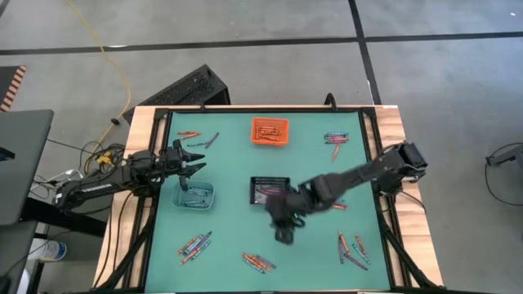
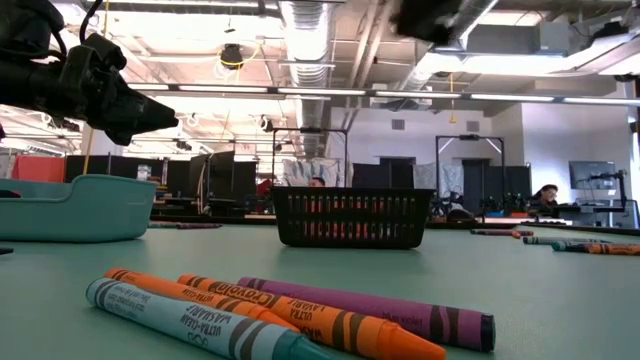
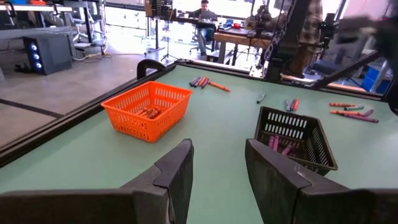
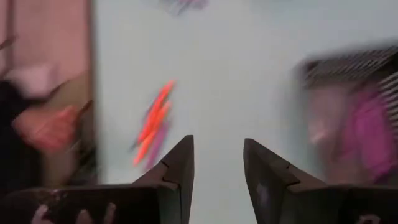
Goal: Sort crayons
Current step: Put the violet crayon into the black bin
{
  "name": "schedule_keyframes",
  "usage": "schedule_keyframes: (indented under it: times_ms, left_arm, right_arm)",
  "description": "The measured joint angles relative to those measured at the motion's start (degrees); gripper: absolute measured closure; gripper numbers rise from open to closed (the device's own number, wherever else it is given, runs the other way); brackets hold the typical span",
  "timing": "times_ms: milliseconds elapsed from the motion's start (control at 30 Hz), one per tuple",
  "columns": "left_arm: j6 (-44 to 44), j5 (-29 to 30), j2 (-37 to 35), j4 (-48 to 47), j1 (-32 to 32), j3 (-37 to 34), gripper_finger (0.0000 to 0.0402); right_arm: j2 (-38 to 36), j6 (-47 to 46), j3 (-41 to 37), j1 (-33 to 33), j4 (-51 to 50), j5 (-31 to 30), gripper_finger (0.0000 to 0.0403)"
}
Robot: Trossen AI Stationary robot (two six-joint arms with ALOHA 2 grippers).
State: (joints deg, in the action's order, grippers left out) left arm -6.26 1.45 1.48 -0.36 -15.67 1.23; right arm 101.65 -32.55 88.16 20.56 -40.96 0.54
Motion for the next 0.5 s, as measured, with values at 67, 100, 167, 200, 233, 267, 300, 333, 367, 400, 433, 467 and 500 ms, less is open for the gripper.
schedule_keyframes:
  times_ms: [67, 100, 167, 200, 233, 267, 300, 333, 367, 400, 433, 467, 500]
  left_arm:
    - [-0.01, 0.0, 0.0, 0.0, -0.01, 0.0, 0.0267]
    - [0.0, 0.0, 0.0, 0.0, -0.01, 0.0, 0.0267]
    - [-0.01, 0.0, 0.0, 0.0, 0.0, 0.0, 0.0267]
    - [0.0, 0.0, 0.0, 0.0, 0.0, 0.0, 0.0267]
    - [0.0, 0.0, 0.0, 0.0, 0.01, 0.0, 0.0267]
    - [0.0, 0.0, 0.0, 0.0, -0.01, 0.0, 0.0267]
    - [-0.01, 0.0, 0.0, 0.0, 0.01, 0.0, 0.0267]
    - [0.0, 0.0, 0.01, 0.0, -0.01, 0.0, 0.0267]
    - [0.0, 0.0, 0.0, 0.0, 0.0, 0.0, 0.0267]
    - [-0.02, 0.0, 0.0, 0.0, -0.01, 0.0, 0.0267]
    - [0.0, 0.02, 0.0, 0.0, 0.01, 0.0, 0.0267]
    - [0.0, 0.0, 0.0, 0.0, -0.01, 0.0, 0.0267]
    - [-0.02, 0.0, 0.0, 0.0, -0.01, 0.0, 0.0267]
  right_arm:
    - [0.01, -3.75, -0.01, 3.24, -2.15, 3.88, 0.027]
    - [0.01, -6.07, -0.04, 5.04, -3.19, 5.45, 0.027]
    - [0.01, -11.35, -0.04, 8.79, -5.25, 7.25, 0.027]
    - [0.01, -13.95, -0.04, 10.83, -6.61, 7.77, 0.0271]
    - [0.01, -16.86, -0.05, 12.82, -8.3, 8.0, 0.0271]
    - [0.01, -20.34, -0.34, 14.79, -9.7, 8.02, 0.0271]
    - [0.01, -24.38, -0.77, 16.62, -11.34, 8.02, 0.0271]
    - [-0.01, -28.72, -1.56, 18.35, -12.6, 8.04, 0.0271]
    - [-0.01, -33.2, -2.42, 19.94, -13.96, 8.28, 0.0271]
    - [-0.01, -37.56, -3.52, 21.54, -14.69, 8.34, 0.0271]
    - [-0.01, -41.88, -4.98, 22.86, -14.6, 8.64, 0.0271]
    - [-0.01, -45.87, -6.55, 24.06, -14.02, 9.44, 0.0271]
    - [0.0, -49.18, -8.03, 25.21, -13.22, 10.55, 0.0271]
